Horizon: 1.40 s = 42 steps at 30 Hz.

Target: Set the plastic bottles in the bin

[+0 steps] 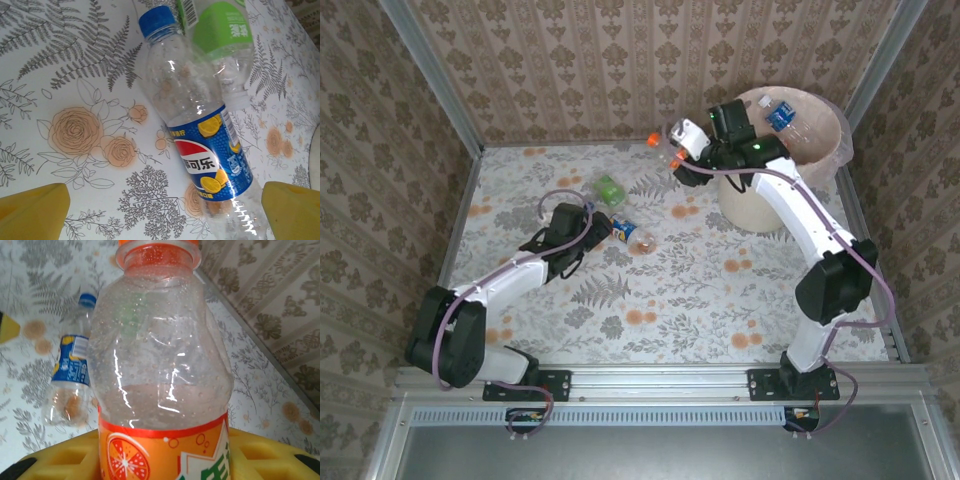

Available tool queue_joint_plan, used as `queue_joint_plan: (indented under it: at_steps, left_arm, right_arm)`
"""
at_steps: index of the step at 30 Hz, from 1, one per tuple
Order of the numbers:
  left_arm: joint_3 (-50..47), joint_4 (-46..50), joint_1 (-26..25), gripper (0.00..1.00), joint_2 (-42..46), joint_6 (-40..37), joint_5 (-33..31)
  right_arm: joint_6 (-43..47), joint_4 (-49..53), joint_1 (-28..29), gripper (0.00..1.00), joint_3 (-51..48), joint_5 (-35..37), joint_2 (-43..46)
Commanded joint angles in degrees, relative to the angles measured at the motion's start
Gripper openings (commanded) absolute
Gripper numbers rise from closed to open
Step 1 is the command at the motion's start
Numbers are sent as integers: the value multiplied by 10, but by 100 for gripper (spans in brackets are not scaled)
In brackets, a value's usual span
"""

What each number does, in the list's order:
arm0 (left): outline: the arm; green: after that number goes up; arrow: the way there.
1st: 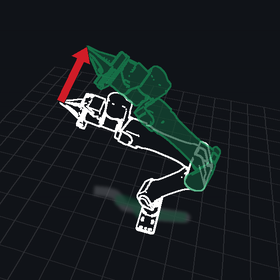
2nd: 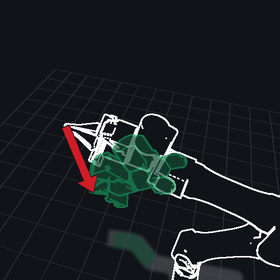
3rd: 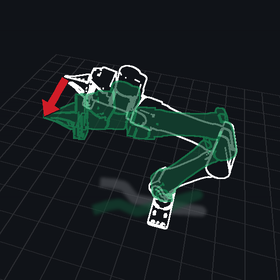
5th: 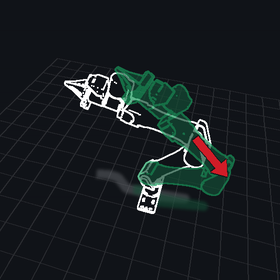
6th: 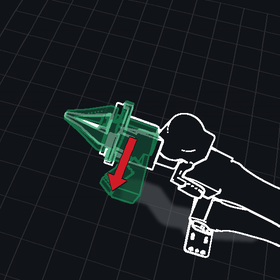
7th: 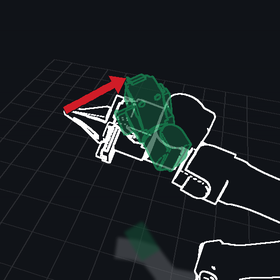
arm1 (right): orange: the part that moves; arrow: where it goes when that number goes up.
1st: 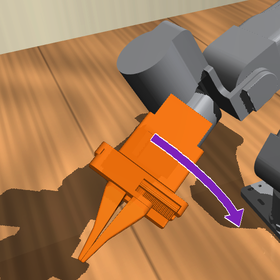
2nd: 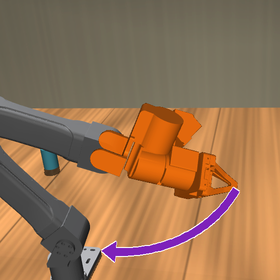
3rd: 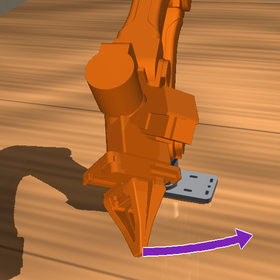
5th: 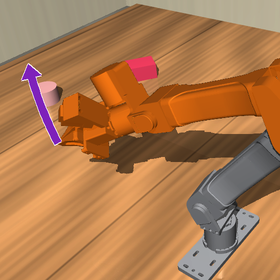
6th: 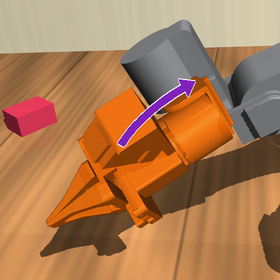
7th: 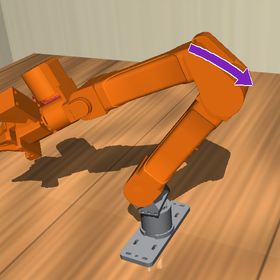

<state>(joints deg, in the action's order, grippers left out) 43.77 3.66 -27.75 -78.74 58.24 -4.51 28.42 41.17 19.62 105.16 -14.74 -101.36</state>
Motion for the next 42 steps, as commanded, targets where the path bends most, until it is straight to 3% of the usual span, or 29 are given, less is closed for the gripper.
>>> queue_joint_plan:
  at_steps: [1, 7, 17, 20, 25, 27, 31, 34, 38, 42]
  left_arm:
    - [29, 10, -2, 100, 14, -21, -8]
    - [36, 11, -8, 100, 11, -20, -12]
    - [44, 16, -13, 100, 10, -20, -17]
    - [46, 16, -15, 100, 8, -19, -20]
    - [47, 16, -18, 100, 7, -16, -23]
    - [47, 16, -19, 100, 5, -15, -25]
    - [52, 17, -20, 100, 1, -16, -24]
    - [62, 22, -20, 100, -3, -23, -25]
    - [103, 61, -20, 100, -12, -52, -42]
    - [174, 123, -19, 100, -46, -91, -69]
  right_arm:
    - [-79, -21, -22, 44, -10, -23, 38]
    - [-159, -7, -64, 44, 32, -25, 47]
    - [-274, 2, -176, 46, 85, -119, 59]
    - [-294, 9, -201, 47, 98, -99, 57]
    - [-265, 35, -216, 51, 117, 19, 35]
    - [-239, 61, -216, 57, 141, 55, 10]
    - [-230, 122, -216, 85, 220, 65, -48]
    - [-244, 119, -216, 97, 235, 65, -49]
    - [-262, 80, -216, 100, 197, 51, -10]
    - [-311, -8, -216, 100, 85, 51, 71]
